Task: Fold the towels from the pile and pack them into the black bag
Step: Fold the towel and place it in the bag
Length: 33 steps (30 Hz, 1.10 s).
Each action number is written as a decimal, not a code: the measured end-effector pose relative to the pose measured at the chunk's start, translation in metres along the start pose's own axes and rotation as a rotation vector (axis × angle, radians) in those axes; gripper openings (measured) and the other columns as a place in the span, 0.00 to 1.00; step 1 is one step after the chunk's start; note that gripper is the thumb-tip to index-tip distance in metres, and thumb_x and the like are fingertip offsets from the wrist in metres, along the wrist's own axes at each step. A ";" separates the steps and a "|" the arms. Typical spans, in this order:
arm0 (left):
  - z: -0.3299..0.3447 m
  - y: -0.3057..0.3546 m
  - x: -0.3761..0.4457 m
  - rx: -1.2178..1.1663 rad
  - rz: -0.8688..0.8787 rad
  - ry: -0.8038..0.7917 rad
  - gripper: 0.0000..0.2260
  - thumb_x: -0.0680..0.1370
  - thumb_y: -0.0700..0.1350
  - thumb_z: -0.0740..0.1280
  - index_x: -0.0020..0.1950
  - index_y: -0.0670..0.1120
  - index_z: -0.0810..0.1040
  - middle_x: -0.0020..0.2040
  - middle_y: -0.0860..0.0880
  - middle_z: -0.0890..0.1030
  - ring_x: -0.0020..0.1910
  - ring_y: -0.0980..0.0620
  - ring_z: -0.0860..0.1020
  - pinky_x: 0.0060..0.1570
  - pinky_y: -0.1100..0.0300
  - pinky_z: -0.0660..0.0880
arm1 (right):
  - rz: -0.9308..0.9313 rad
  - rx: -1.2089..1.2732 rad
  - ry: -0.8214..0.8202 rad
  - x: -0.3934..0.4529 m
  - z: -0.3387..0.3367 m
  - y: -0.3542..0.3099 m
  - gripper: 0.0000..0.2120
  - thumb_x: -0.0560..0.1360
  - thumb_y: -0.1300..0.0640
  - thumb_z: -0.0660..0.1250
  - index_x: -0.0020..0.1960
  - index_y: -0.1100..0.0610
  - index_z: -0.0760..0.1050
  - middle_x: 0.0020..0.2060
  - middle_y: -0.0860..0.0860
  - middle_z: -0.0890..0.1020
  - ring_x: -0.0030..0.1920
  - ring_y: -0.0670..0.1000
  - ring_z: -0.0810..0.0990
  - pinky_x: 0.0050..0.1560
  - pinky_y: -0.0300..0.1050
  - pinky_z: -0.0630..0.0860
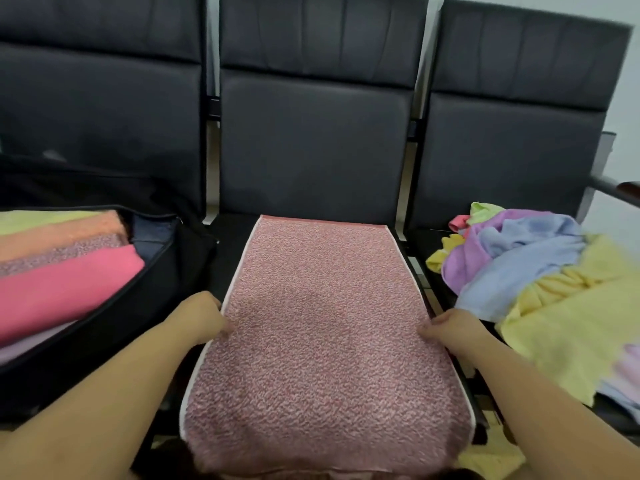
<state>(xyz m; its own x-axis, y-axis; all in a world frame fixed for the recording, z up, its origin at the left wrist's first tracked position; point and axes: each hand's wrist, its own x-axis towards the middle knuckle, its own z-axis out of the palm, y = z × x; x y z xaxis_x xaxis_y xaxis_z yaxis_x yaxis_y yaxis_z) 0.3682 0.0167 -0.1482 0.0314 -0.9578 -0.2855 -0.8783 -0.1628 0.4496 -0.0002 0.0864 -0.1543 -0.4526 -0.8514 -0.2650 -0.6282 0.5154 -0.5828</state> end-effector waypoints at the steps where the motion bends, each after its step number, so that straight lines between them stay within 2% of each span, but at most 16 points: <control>1: 0.001 0.000 0.000 -0.004 0.012 -0.003 0.09 0.71 0.42 0.73 0.38 0.42 0.73 0.38 0.45 0.76 0.41 0.48 0.74 0.39 0.61 0.67 | 0.014 0.031 -0.015 0.000 -0.001 0.000 0.07 0.72 0.61 0.72 0.40 0.65 0.78 0.44 0.63 0.81 0.45 0.59 0.79 0.50 0.47 0.76; 3: 0.000 0.002 0.000 -0.026 0.031 -0.004 0.10 0.74 0.42 0.71 0.36 0.42 0.72 0.35 0.47 0.74 0.39 0.48 0.74 0.36 0.61 0.67 | 0.032 0.138 -0.048 0.001 -0.005 0.002 0.09 0.73 0.63 0.71 0.36 0.62 0.75 0.39 0.60 0.80 0.37 0.55 0.77 0.39 0.41 0.75; 5: -0.002 0.004 0.001 -0.117 0.054 0.013 0.08 0.74 0.40 0.70 0.38 0.42 0.74 0.33 0.48 0.75 0.34 0.51 0.74 0.31 0.61 0.68 | 0.060 0.296 -0.087 -0.001 -0.013 0.002 0.06 0.74 0.65 0.70 0.41 0.65 0.74 0.35 0.60 0.78 0.32 0.54 0.76 0.32 0.40 0.74; 6: -0.004 0.003 0.001 -0.189 0.066 0.025 0.05 0.74 0.38 0.71 0.42 0.42 0.75 0.33 0.48 0.76 0.32 0.53 0.74 0.29 0.61 0.68 | 0.073 0.371 -0.104 -0.002 -0.015 0.002 0.05 0.74 0.66 0.70 0.45 0.66 0.74 0.36 0.60 0.79 0.33 0.54 0.77 0.32 0.41 0.75; 8: -0.008 -0.002 0.005 -0.335 0.088 -0.007 0.15 0.72 0.36 0.72 0.55 0.45 0.72 0.32 0.49 0.77 0.30 0.55 0.75 0.29 0.62 0.68 | 0.073 0.465 -0.101 -0.003 -0.020 0.004 0.11 0.73 0.67 0.71 0.52 0.62 0.72 0.42 0.61 0.79 0.37 0.56 0.78 0.37 0.46 0.78; 10: -0.013 -0.007 0.006 -0.379 0.165 -0.081 0.21 0.72 0.36 0.73 0.61 0.49 0.73 0.33 0.49 0.79 0.31 0.54 0.75 0.34 0.62 0.71 | 0.021 0.480 -0.107 -0.007 -0.024 0.004 0.13 0.73 0.68 0.69 0.56 0.58 0.73 0.46 0.61 0.78 0.41 0.57 0.78 0.42 0.49 0.77; 13: -0.020 -0.011 0.003 -0.334 0.247 -0.096 0.14 0.72 0.38 0.74 0.52 0.54 0.82 0.37 0.47 0.74 0.35 0.54 0.71 0.36 0.64 0.68 | -0.064 0.390 -0.234 -0.013 -0.031 0.005 0.13 0.75 0.68 0.67 0.57 0.57 0.77 0.51 0.60 0.81 0.48 0.56 0.79 0.56 0.54 0.75; 15: -0.025 -0.011 -0.004 -0.311 0.290 -0.106 0.14 0.70 0.38 0.76 0.46 0.57 0.82 0.35 0.49 0.70 0.33 0.55 0.69 0.33 0.69 0.66 | -0.093 0.312 -0.289 -0.016 -0.036 0.007 0.14 0.73 0.68 0.70 0.55 0.55 0.79 0.53 0.58 0.82 0.53 0.56 0.80 0.64 0.54 0.72; 18: -0.033 -0.009 -0.013 -0.261 0.335 -0.076 0.14 0.68 0.37 0.77 0.45 0.55 0.82 0.28 0.54 0.65 0.28 0.58 0.65 0.28 0.71 0.62 | -0.150 0.142 -0.293 -0.021 -0.042 0.008 0.17 0.69 0.66 0.74 0.56 0.54 0.80 0.50 0.52 0.82 0.52 0.47 0.80 0.55 0.38 0.73; 20: -0.035 -0.010 -0.017 -0.190 0.342 -0.052 0.13 0.68 0.39 0.77 0.47 0.53 0.82 0.28 0.57 0.70 0.29 0.59 0.69 0.30 0.72 0.63 | -0.186 0.018 -0.239 -0.023 -0.042 0.009 0.16 0.69 0.64 0.75 0.55 0.52 0.80 0.47 0.47 0.81 0.48 0.43 0.78 0.46 0.30 0.69; 22: -0.037 -0.013 -0.020 -0.102 0.358 -0.025 0.09 0.69 0.42 0.77 0.45 0.54 0.83 0.34 0.55 0.79 0.35 0.58 0.76 0.39 0.68 0.71 | -0.232 -0.051 -0.168 -0.024 -0.041 0.009 0.12 0.69 0.61 0.76 0.52 0.53 0.82 0.43 0.47 0.82 0.45 0.45 0.78 0.42 0.32 0.70; 24: -0.040 -0.016 -0.023 -0.044 0.369 0.006 0.07 0.71 0.45 0.76 0.39 0.56 0.82 0.39 0.53 0.83 0.42 0.55 0.80 0.47 0.60 0.74 | -0.284 -0.097 -0.098 -0.031 -0.043 0.007 0.02 0.72 0.57 0.74 0.43 0.54 0.82 0.37 0.49 0.82 0.43 0.49 0.79 0.39 0.34 0.70; 26: -0.045 -0.018 -0.025 -0.014 0.428 0.097 0.05 0.71 0.47 0.75 0.36 0.54 0.82 0.39 0.51 0.83 0.43 0.54 0.80 0.49 0.56 0.75 | -0.317 -0.091 -0.052 -0.038 -0.050 0.006 0.06 0.74 0.54 0.71 0.41 0.55 0.81 0.38 0.52 0.83 0.44 0.51 0.79 0.40 0.38 0.69; 29: -0.061 -0.018 -0.040 -0.265 0.533 0.150 0.04 0.70 0.49 0.75 0.37 0.52 0.82 0.42 0.52 0.82 0.43 0.62 0.79 0.51 0.63 0.73 | -0.326 0.011 -0.031 -0.055 -0.067 0.001 0.12 0.78 0.49 0.63 0.47 0.54 0.82 0.45 0.48 0.84 0.51 0.49 0.79 0.50 0.43 0.70; 31: -0.071 -0.015 -0.058 -0.550 0.549 -0.037 0.15 0.64 0.62 0.76 0.35 0.52 0.81 0.40 0.53 0.83 0.40 0.62 0.79 0.47 0.66 0.73 | -0.323 0.144 -0.056 -0.069 -0.077 -0.005 0.14 0.80 0.49 0.59 0.48 0.53 0.82 0.42 0.45 0.85 0.48 0.45 0.81 0.50 0.39 0.74; 33: -0.078 -0.016 -0.066 -0.798 0.539 -0.187 0.26 0.55 0.68 0.76 0.40 0.50 0.84 0.43 0.48 0.84 0.43 0.54 0.81 0.45 0.63 0.77 | -0.322 0.291 -0.092 -0.088 -0.087 -0.016 0.15 0.81 0.51 0.56 0.48 0.52 0.81 0.40 0.44 0.85 0.43 0.44 0.82 0.42 0.35 0.75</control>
<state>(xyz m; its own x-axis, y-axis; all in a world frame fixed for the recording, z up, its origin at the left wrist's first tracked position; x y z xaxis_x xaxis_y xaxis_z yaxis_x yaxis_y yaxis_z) 0.4177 0.0645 -0.0703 -0.4160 -0.9090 0.0273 -0.1701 0.1072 0.9796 -0.0049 0.1619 -0.0549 -0.1964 -0.9760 -0.0936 -0.5176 0.1843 -0.8355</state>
